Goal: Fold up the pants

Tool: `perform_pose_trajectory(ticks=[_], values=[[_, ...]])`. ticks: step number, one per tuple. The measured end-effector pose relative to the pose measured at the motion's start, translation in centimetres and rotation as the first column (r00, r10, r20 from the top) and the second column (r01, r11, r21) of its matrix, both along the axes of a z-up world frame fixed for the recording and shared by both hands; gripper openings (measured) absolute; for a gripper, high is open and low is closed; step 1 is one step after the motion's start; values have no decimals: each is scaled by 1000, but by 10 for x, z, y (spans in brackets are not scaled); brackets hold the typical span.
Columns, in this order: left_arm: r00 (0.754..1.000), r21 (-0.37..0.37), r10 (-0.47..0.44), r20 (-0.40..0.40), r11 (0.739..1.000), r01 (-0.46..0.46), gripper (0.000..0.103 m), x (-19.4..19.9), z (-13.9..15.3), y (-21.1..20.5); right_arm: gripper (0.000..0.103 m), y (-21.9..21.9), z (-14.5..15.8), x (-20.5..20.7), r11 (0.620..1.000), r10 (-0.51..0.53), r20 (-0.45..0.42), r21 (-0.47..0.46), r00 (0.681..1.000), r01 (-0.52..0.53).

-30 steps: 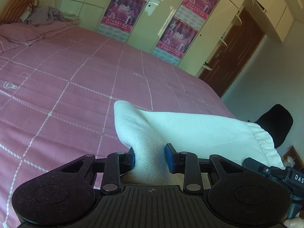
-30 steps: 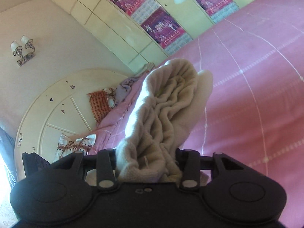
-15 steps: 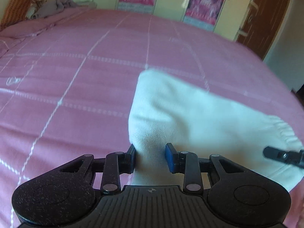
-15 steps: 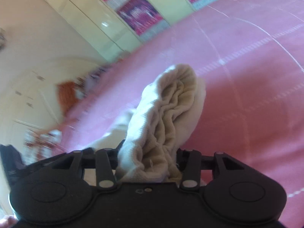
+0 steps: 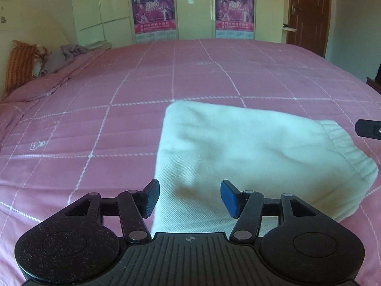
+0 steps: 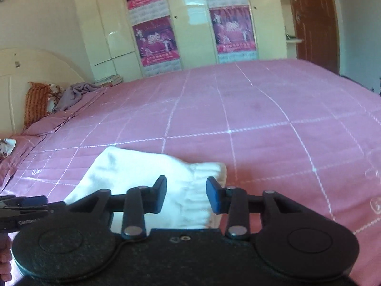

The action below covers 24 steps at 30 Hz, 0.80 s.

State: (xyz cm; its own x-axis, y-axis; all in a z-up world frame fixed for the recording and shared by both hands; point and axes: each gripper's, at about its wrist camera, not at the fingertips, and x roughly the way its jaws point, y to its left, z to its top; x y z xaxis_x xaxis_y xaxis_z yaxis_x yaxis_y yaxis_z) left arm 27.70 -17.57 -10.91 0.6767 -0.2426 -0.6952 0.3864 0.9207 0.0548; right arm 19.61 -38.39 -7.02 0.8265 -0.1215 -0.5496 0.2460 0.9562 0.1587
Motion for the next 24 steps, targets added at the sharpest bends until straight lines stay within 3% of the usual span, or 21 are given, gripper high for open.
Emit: perform_pose_trajectory(ticks=[2,7,10,12,14,16,20,24], values=[[998,38,8,-65,999,-6,60,-5,-16,-9,35,17,0,4,998,35,-27,-47,999,-37],[1000,100,-2,-29,995,4,60,-19,-28,-20,35,38,-46,7,987,33,-224,-148,974,-68],[999,116,2,-32,993,1,61,-19,-26,-23,35,36,-53,4,992,16,-210,-119,978,-41],[1000,135,11,-23,991,-8,70,-18,-25,-25,38,43,-53,10,988,8,-229,-145,973,-42],[999,159,49,-17,986,-46,95,-14,-24,-23,39,46,-54,11,988,-2,-229,-152,973,-34],[997,142,72,-40,988,-66,103,-8,-23,-17,39,44,-56,9,990,-10,-220,-142,975,-22],[995,107,67,-69,993,-60,103,-4,-21,-10,39,43,-58,9,990,-7,-220,-142,976,-25],[998,182,59,-15,982,-55,103,-14,-17,-20,39,41,-58,8,990,-5,-216,-142,976,-26]])
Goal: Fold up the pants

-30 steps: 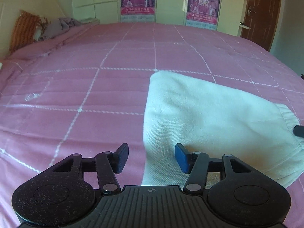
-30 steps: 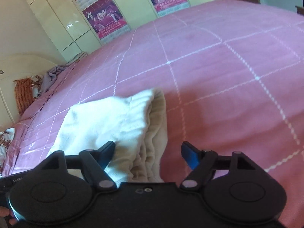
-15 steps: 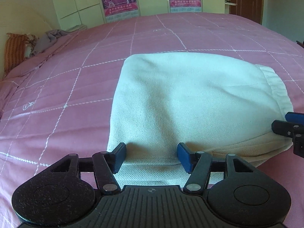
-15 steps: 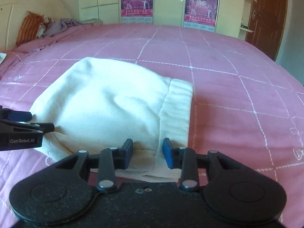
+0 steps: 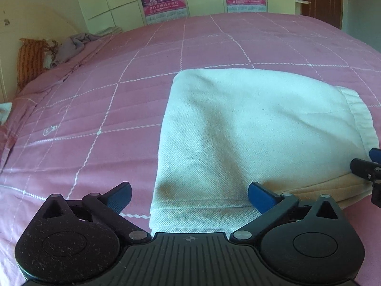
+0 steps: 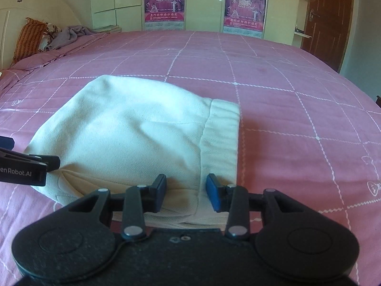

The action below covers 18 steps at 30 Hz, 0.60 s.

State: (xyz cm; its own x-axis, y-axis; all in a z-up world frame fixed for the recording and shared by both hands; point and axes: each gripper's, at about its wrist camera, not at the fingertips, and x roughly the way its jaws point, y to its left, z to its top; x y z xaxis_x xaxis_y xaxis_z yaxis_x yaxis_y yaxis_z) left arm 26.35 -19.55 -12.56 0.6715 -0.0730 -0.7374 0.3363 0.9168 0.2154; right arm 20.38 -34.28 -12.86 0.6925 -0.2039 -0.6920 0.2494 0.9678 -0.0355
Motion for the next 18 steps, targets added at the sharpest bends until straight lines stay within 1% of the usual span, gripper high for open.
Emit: perform_pose_trajectory(ticks=[2,5,6,9,10,11,12,13,16,17,18], values=[[999,51,-16,50,999,14,103,-10,4,-8,39,-1,-1,-1,1000,1,5,4,1000,-1],[995,106,-27,93,994,17,103,-19,6,-17,39,-2,-1,-2,1000,1,12,9,1000,-1],[996,102,-7,90,995,-2,103,-18,5,-17,39,-2,-1,-2,1000,0,15,10,1000,0],[995,45,95,39,994,-97,103,-12,4,-11,39,1,0,-2,1000,-1,11,-10,1000,1],[994,45,102,37,994,-104,103,-12,3,-11,41,4,1,-2,1000,3,3,-27,1000,-3],[994,54,100,41,993,-102,103,-12,3,-13,43,8,3,-1,999,14,-6,-48,1000,-14],[994,69,95,48,993,-99,103,-12,2,-14,48,11,6,-1,998,27,-8,-60,1000,-27],[995,93,85,57,992,-91,103,-14,2,-17,51,13,9,-3,998,34,-2,-61,999,-34],[993,148,66,97,986,-80,103,-19,0,-25,52,18,25,-17,998,2,83,-65,997,4],[992,165,61,111,983,-79,103,-22,0,-28,53,21,25,-20,996,-13,88,-89,996,20],[992,175,60,115,981,-80,103,-23,-1,-30,54,23,19,-19,994,-18,58,-109,998,24]])
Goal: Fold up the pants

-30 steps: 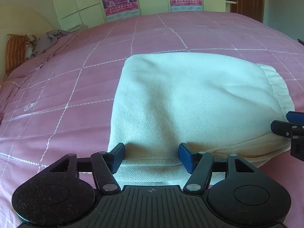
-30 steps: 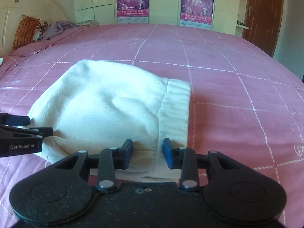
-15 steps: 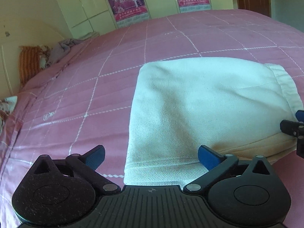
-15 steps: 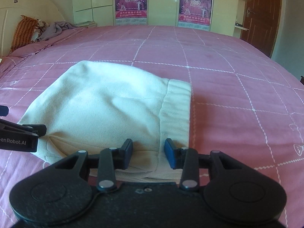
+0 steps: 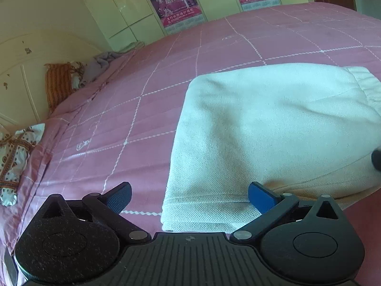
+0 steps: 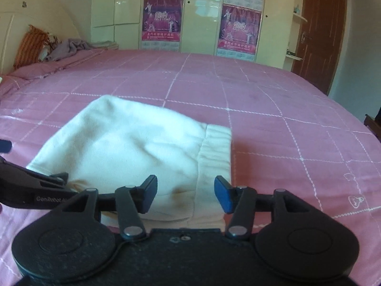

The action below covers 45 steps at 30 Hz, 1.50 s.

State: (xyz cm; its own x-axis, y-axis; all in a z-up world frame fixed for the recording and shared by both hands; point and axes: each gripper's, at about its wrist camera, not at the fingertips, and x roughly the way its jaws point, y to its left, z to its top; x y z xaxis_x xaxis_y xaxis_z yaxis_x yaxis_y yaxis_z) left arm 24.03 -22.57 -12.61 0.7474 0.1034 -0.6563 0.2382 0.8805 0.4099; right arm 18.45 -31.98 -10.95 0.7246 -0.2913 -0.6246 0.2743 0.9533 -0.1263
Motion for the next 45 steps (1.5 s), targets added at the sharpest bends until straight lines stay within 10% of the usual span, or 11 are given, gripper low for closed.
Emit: perform_pose_trajectory(ticks=[8,14,26,45], values=[[999,22,11,-43,1000,-10,103,3,10,-1,59,-4,4,-4,999,-30,-29,43,999,31],[994,-100,13,-108,995,-24,103,-6,32,18,68,-15,9,-23,984,-57,-46,168,997,64],[998,-206,-36,43,978,45,103,-109,117,77,80,10,73,-108,938,51,57,340,997,-68],[995,-314,-25,94,948,54,103,-240,185,126,103,59,152,-247,976,-24,332,210,943,-49]])
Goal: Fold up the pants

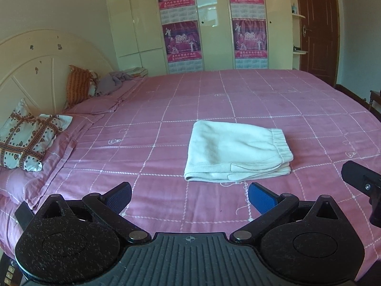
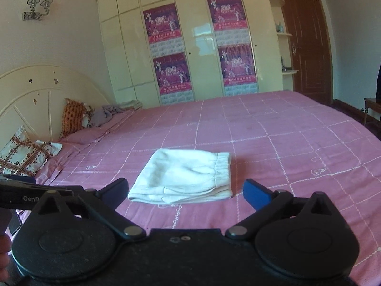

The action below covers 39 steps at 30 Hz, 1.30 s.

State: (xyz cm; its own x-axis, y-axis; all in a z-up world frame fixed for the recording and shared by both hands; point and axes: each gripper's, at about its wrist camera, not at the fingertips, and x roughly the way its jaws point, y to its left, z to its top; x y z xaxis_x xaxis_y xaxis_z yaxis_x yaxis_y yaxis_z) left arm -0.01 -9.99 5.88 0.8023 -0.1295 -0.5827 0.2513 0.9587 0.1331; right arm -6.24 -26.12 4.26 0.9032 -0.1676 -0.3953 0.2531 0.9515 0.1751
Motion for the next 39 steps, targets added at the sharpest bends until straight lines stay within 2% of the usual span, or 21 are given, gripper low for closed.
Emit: perform_pose_trajectory(ticks=[2,7,15,23,39], values=[[1000,-14,-4,-5,1000,4,103,-7,2,-1,103,2,7,1,1000,3,-6,-24,1000,-4],[1000,5,0,8,1000,0,103,-16,0,-5,103,5,14,-5,999,-4,31,-34,1000,5],[1000,1,2,-8,1000,-2,103,-18,-5,-10,103,0,4,0,1000,-9,-2,-30,1000,9],[1000,-7,-16,-26,1000,16,103,-14,-11,-14,103,-6,2,0,999,-41,-1,-21,999,41],[999,-14,0,-32,1000,0,103,-13,-13,-13,103,-6,3,-1,999,-42,1,-30,999,42]])
